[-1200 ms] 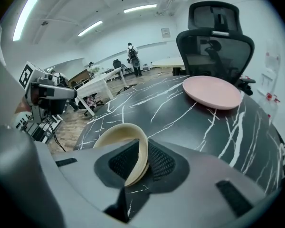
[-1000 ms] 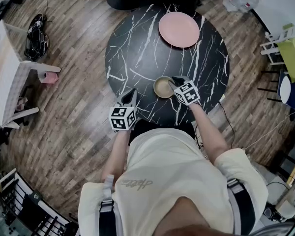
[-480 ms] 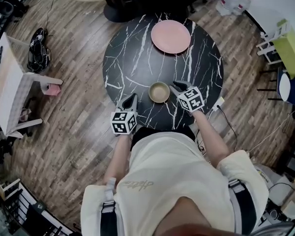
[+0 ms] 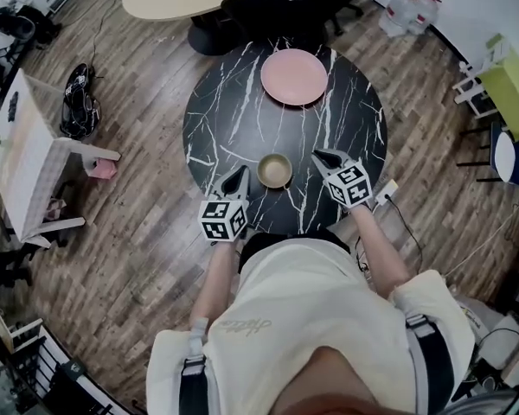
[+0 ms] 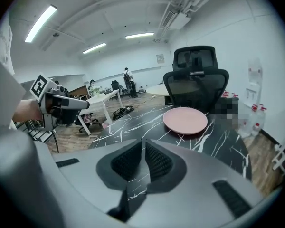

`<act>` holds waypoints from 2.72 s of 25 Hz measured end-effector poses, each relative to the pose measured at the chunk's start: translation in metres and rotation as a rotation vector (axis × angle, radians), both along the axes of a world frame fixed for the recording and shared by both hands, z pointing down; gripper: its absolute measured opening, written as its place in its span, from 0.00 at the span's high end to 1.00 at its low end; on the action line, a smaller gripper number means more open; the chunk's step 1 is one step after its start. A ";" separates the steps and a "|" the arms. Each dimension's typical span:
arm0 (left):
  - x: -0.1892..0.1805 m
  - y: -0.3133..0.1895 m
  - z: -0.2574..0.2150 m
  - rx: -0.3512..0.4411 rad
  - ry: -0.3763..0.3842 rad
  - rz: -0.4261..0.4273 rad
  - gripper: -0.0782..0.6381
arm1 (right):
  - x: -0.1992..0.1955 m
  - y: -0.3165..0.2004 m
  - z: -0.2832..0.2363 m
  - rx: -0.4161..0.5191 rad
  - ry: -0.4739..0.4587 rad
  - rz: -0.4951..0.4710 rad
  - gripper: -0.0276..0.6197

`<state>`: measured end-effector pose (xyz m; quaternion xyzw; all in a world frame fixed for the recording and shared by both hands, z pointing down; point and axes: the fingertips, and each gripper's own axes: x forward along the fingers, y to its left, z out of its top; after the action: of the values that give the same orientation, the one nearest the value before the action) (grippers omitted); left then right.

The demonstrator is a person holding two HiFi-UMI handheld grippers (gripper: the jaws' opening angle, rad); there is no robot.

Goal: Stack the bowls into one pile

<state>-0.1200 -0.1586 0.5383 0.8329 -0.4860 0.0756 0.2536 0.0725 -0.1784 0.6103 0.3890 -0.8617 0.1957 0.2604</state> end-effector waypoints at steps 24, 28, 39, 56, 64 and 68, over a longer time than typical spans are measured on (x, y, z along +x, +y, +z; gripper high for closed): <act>0.044 -0.031 -0.128 0.260 -0.002 0.060 0.86 | 0.045 -0.026 -0.185 0.381 -0.083 0.048 0.95; 0.053 -0.035 -0.151 0.277 0.081 0.086 0.86 | 0.051 -0.022 -0.198 0.405 -0.089 0.067 0.95; 0.050 -0.039 -0.200 0.402 0.028 0.068 0.86 | 0.058 -0.009 -0.249 0.546 -0.138 0.087 0.95; 0.043 -0.025 -0.188 0.391 0.012 0.055 0.86 | 0.051 -0.003 -0.239 0.520 -0.116 0.075 0.95; 0.045 -0.026 -0.193 0.390 0.017 0.061 0.86 | 0.057 -0.007 -0.240 0.520 -0.113 0.075 0.95; 0.044 -0.026 -0.194 0.389 0.015 0.064 0.86 | 0.057 -0.009 -0.244 0.524 -0.127 0.083 0.95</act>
<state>-0.0757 -0.1847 0.3443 0.8817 -0.4629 -0.0177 0.0891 0.1293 -0.1875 0.3660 0.4649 -0.8810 0.0005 0.0881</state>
